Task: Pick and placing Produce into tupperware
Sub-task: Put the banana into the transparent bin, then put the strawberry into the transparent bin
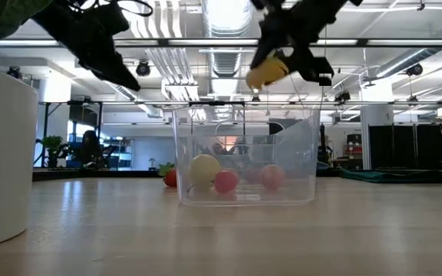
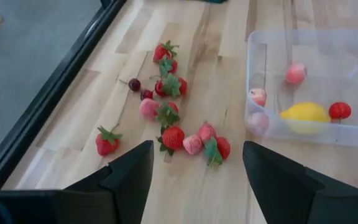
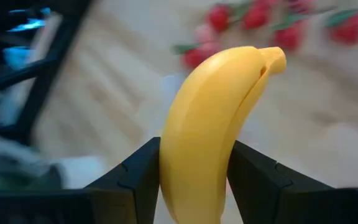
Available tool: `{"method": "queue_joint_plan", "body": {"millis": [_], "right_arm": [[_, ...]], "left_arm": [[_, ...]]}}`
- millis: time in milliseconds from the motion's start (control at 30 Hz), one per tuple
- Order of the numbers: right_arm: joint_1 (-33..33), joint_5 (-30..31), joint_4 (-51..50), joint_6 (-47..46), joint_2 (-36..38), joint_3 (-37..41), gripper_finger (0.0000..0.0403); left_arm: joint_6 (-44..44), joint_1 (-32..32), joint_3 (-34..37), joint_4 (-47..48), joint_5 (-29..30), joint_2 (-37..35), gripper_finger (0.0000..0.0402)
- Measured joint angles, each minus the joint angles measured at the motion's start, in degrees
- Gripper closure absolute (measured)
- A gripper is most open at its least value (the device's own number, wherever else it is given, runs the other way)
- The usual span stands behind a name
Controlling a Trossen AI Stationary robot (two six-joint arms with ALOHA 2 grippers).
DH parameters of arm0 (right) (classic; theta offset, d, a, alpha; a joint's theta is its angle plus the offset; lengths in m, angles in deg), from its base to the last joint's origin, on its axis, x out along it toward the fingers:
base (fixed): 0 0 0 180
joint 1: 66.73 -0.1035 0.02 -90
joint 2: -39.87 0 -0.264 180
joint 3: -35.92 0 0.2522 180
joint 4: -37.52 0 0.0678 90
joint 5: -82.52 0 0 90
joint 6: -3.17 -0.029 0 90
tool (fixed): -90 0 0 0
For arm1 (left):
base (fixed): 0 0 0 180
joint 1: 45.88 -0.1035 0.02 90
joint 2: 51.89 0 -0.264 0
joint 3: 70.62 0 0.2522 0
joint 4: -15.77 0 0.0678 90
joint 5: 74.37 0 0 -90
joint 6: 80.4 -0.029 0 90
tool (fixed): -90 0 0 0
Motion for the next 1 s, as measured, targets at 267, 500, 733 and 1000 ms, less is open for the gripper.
{"method": "queue_joint_plan", "body": {"millis": [267, 500, 733, 1000], "right_arm": [[-5.86, -2.60, 5.09, -6.21, -8.62, -1.11, 0.0237], [-7.44, -2.15, 6.27, -2.51, -16.75, -10.44, 0.0191], [-7.54, 2.22, -0.56, 0.29, -18.91, -16.54, 0.0141], [-7.85, 13.50, -17.49, -1.63, -11.03, -18.89, 0.0120]], "left_arm": [[0.06, 0.02, 2.65, 0.09, -2.64, 1.54, 0.0169], [1.44, 0.04, 2.71, -0.46, -7.87, 6.83, 0.0168], [0.87, 0.04, 2.36, -2.99, -7.75, 13.07, 0.0168], [-9.66, -1.27, -0.54, -4.65, -3.43, 16.22, 0.0168]]}}
